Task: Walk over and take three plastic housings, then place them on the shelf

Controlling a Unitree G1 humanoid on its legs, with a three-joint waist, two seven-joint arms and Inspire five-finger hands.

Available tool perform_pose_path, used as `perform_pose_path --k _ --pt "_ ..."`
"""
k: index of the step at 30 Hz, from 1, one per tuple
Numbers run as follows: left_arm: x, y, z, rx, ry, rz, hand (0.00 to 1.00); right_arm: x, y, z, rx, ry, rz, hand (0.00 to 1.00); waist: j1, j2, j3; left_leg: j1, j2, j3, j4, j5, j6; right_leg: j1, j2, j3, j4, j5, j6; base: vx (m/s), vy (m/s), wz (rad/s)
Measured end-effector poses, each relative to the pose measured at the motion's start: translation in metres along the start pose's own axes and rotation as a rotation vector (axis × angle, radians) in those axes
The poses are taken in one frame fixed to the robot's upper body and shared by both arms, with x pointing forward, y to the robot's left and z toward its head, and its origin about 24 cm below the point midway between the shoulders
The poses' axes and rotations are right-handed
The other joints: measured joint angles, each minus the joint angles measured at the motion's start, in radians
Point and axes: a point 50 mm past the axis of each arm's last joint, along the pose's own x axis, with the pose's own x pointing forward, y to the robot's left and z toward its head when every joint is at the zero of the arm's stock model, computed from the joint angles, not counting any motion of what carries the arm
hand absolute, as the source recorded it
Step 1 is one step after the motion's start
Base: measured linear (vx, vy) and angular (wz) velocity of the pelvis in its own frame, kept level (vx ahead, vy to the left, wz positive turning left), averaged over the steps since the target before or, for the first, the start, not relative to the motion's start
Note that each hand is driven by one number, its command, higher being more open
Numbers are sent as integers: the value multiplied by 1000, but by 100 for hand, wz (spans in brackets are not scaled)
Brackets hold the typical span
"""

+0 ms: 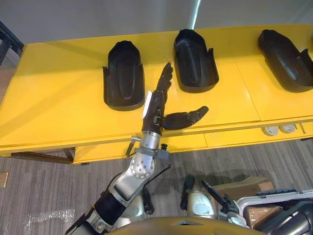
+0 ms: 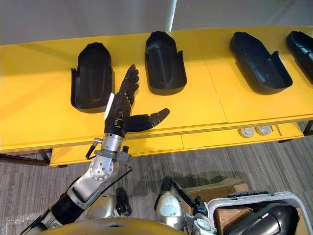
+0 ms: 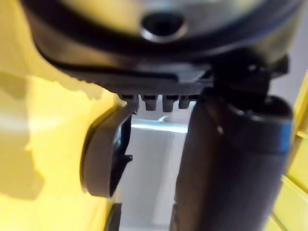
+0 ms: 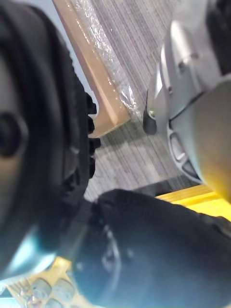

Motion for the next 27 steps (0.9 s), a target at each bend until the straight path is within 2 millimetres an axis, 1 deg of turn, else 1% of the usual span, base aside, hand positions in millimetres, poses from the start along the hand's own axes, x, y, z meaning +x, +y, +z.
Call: perform_pose_path --k 2,4,7,8,9,10,14,16,17,19,20,22,24,27 --pt "0 -3 8 -24 -38 -21 100 0 0 0 0 2 -1 100 1 0 0 0 0 -2 0 1 1 2 0 -1 -1 0 0 0 0 0" --pt "1 -7 22 -65 -106 -36 100 0 0 -1 0 4 -1 100 -1 0 0 1 -1 -9 0 1 2 13 0 -11 -9 1 2 -16 -10 9" --pt "0 -8 32 -92 -152 -47 100 -1 -1 -4 -3 19 -8 100 3 0 -2 2 -4 -30 -2 4 3 32 1 -34 -21 2 3 -12 -13 20" --pt "-1 -7 33 -96 -156 -46 100 -1 -2 -5 -4 21 -10 100 4 0 -3 2 -5 -33 -3 4 3 35 1 -36 -24 3 4 -10 -12 14" --pt "-6 -5 34 -109 -154 -29 100 -1 -2 -5 -5 21 -13 100 5 -1 -7 2 -7 -36 -7 6 4 36 0 -40 -26 3 5 1 -8 11" --pt "-12 -3 33 -120 -146 -7 100 -1 -1 -5 -5 22 -14 100 4 0 -8 4 -12 -40 -12 8 4 39 -1 -48 -28 3 5 5 -7 11" --pt "-26 6 24 -117 -85 83 100 -1 -2 -8 -9 35 -18 100 11 -1 -10 24 -21 -48 -26 14 5 67 -2 -59 -45 7 10 0 -2 9" --pt "-35 16 19 -104 -43 155 100 -2 -4 -12 -21 48 -21 100 16 -1 -35 22 -23 -53 -34 16 5 70 0 -67 -54 8 11 -18 -7 11" --pt "-39 21 17 -93 -25 184 100 -2 -4 -14 -26 56 -22 100 21 1 -38 26 -25 -60 -36 18 4 85 -1 -76 -62 9 12 -9 -12 14" --pt "-45 26 13 -89 4 209 100 -3 -6 -17 -38 69 -26 100 31 3 -41 38 -25 -71 -40 20 2 102 -1 -86 -64 8 11 -26 -2 16" --pt "-50 28 11 -88 25 218 100 -3 -7 -18 -43 75 -28 100 35 3 -52 36 -28 -81 -45 24 1 106 -2 -96 -66 7 11 -38 -6 22" --pt "-55 28 9 -91 45 217 100 -3 -8 -19 -66 76 -23 100 39 3 -59 37 -36 -89 -61 35 3 110 -5 -109 -70 8 11 -35 -13 20" --pt "-61 29 7 -104 66 217 100 -3 -8 -18 -79 74 -21 100 54 5 -60 39 -43 -99 -78 48 4 113 -6 -117 -74 9 12 -53 -9 14" --pt "-66 32 8 -86 62 264 100 -3 -9 -19 -81 75 -23 100 55 6 -62 44 -51 -109 -102 63 6 122 -8 -134 -79 9 12 -39 2 18"
